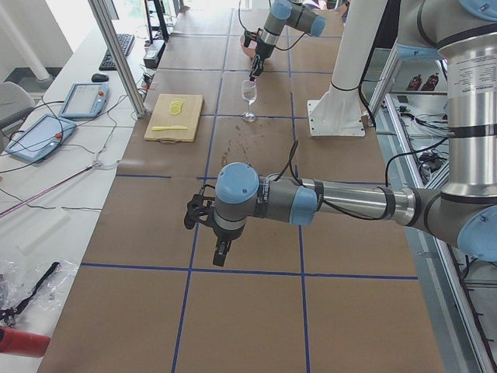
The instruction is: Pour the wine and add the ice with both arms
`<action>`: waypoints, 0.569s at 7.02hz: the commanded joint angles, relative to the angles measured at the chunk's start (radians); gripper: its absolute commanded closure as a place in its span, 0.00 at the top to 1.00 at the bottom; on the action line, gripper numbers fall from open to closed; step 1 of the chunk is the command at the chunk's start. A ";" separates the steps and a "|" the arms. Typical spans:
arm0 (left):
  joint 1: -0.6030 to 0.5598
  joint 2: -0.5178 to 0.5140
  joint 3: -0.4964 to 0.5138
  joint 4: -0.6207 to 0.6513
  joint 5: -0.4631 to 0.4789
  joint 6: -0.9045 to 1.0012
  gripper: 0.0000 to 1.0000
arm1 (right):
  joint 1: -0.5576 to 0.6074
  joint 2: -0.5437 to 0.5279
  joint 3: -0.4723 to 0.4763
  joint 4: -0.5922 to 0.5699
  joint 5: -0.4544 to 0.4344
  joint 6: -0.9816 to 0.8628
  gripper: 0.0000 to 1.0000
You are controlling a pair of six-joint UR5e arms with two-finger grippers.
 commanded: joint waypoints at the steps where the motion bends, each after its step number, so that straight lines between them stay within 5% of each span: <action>1: 0.000 0.000 0.001 0.000 0.000 0.000 1.00 | 0.000 0.000 -0.005 0.002 -0.010 -0.002 0.00; 2: 0.000 0.000 -0.001 0.000 0.000 0.000 1.00 | 0.000 0.001 -0.008 0.002 -0.021 -0.002 0.00; 3: 0.000 0.000 0.001 0.000 0.000 0.000 1.00 | 0.000 0.001 -0.008 0.004 -0.021 -0.003 0.11; 4: 0.000 0.000 0.001 0.000 0.000 0.000 1.00 | 0.000 0.001 -0.008 0.004 -0.021 -0.005 0.87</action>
